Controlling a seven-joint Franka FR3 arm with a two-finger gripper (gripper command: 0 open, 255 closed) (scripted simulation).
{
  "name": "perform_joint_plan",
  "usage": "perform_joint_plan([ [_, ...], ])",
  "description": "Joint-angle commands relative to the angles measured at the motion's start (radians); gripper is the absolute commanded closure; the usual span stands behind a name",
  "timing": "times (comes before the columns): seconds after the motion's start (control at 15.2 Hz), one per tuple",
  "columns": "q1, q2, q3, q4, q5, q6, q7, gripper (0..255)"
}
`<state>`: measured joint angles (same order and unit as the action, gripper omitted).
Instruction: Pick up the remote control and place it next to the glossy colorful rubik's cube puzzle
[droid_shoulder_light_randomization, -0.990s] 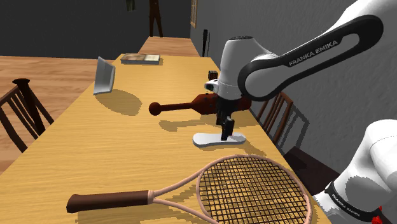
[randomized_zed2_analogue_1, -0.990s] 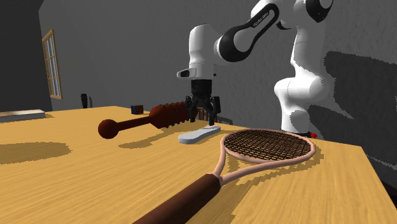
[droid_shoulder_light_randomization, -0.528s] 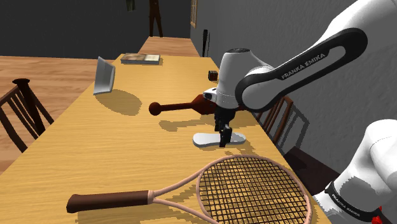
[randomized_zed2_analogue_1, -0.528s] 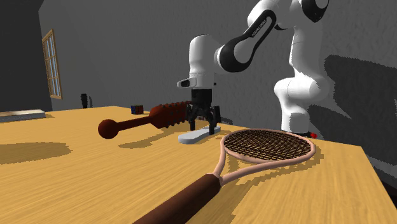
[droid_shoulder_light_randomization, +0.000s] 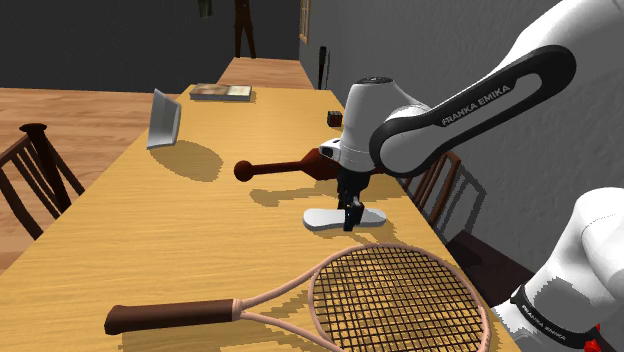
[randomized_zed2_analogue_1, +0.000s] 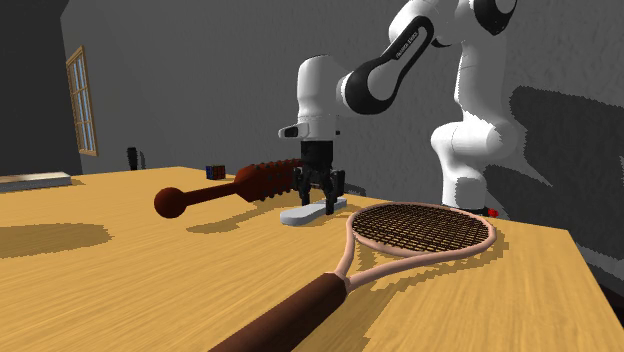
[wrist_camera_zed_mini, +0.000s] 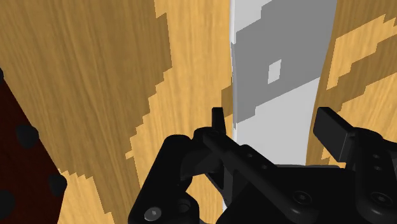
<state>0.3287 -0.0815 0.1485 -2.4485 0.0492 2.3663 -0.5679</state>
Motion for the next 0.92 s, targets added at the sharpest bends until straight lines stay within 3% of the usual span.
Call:
perform_joint_plan([
  [0.0,0.000,0.000,0.000,0.000,0.000,0.000,0.000,255],
  [0.46,0.000,0.000,0.000,0.000,0.000,0.000,0.000,255],
  [0.86,0.000,-0.055,-0.002,0.032,0.006,-0.086,-0.004,255],
])
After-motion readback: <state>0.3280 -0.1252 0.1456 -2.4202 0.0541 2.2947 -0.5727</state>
